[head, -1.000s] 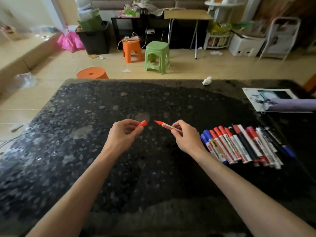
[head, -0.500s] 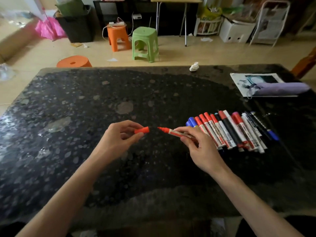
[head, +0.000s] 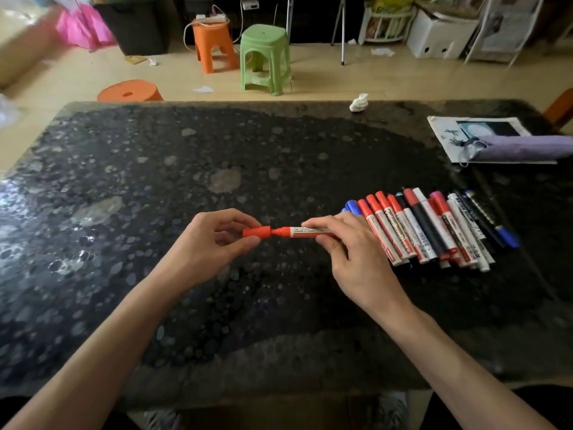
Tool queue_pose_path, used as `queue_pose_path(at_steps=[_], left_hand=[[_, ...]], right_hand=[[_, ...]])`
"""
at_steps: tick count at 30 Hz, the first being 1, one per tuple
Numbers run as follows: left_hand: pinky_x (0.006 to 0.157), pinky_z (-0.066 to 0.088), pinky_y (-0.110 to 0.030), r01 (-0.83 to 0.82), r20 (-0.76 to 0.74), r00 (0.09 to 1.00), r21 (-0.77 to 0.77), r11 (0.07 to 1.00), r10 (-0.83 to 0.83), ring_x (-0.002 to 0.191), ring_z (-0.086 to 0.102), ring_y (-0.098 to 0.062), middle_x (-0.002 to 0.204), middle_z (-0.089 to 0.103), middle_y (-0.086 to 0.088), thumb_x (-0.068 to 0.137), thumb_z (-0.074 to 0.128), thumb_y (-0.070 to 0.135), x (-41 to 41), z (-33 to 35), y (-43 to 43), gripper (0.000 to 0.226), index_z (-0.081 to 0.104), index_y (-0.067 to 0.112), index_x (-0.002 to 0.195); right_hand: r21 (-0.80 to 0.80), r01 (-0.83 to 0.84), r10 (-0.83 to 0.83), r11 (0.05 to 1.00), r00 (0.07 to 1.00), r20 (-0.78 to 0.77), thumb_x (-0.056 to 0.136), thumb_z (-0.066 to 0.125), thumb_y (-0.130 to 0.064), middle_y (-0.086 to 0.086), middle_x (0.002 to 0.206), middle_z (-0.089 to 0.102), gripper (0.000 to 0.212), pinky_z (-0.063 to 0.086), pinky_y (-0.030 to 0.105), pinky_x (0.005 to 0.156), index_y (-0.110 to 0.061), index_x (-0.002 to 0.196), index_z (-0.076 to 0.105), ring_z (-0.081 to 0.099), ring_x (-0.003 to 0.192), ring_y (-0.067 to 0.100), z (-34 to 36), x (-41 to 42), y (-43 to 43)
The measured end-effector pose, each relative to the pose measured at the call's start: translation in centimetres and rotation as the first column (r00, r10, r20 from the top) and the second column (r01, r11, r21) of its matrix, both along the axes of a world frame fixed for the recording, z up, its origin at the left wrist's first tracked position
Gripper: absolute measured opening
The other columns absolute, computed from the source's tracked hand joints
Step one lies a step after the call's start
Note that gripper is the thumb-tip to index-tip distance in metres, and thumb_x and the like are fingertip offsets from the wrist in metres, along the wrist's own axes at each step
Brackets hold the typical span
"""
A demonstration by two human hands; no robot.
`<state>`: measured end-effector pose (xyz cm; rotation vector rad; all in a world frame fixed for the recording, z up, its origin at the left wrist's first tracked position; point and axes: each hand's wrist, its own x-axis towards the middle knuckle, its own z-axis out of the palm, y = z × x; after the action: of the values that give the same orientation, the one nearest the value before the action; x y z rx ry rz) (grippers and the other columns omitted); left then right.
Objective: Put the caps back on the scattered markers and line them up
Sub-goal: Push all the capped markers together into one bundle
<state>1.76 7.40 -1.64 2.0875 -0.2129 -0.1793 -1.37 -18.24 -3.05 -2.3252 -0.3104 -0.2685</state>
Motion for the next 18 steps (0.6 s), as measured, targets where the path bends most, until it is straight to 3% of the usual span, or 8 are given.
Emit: queue_pose_path(at_steps=[4,10,16,18], left_hand=[[0.071,0.054,-0.015,0.028,0.019,0.999,0.013,1.000,-0.028,0.068,0.069,-0.005,0.083,0.077,0.011,0.088,0.080,0.018,-0.4,0.6,-0.8,0.015,0.077,0.027,0.100],[0.076,0.059,-0.023,0.007,0.122,0.992,0.011,1.000,-0.008,0.071,0.074,-0.012,0.078,0.077,0.008,0.091,0.076,0.021,-1.6,1.2,-1.9,0.010,0.078,0.026,0.100],[0.072,0.058,-0.023,-0.002,0.179,0.984,-0.030,1.000,0.007,0.068,0.073,-0.013,0.072,0.074,0.005,0.094,0.074,0.017,-1.9,1.3,-2.8,0.011,0.080,0.024,0.101],[0.064,0.058,-0.021,-0.003,0.173,0.985,-0.033,0.999,0.009,0.065,0.072,-0.010,0.070,0.074,0.005,0.094,0.074,0.017,-2.0,1.2,-3.0,0.012,0.080,0.024,0.101]], right_hand=[[-0.037,-0.025,0.025,0.999,1.000,-0.003,0.103,0.062,-0.017,-0.013,0.108,0.062,0.029,0.044,0.014,0.093,-0.030,0.128,0.070,0.056,0.108,0.005,0.2,-0.3,0.3],[0.014,-0.107,0.107,0.994,0.994,-0.004,0.104,0.061,-0.021,-0.014,0.103,0.062,0.031,0.049,0.021,0.087,-0.026,0.134,0.069,0.060,0.101,0.007,0.4,-0.6,0.0],[0.068,-0.095,0.092,0.993,0.995,0.039,0.101,0.064,-0.013,-0.012,0.100,0.064,0.035,0.049,0.016,0.083,-0.021,0.135,0.069,0.062,0.097,0.007,-0.1,-0.8,-0.3],[0.062,-0.078,0.075,0.995,0.996,0.054,0.100,0.065,-0.009,-0.011,0.099,0.064,0.037,0.049,0.017,0.083,-0.019,0.135,0.070,0.062,0.096,0.007,-0.4,-1.0,-0.3]])
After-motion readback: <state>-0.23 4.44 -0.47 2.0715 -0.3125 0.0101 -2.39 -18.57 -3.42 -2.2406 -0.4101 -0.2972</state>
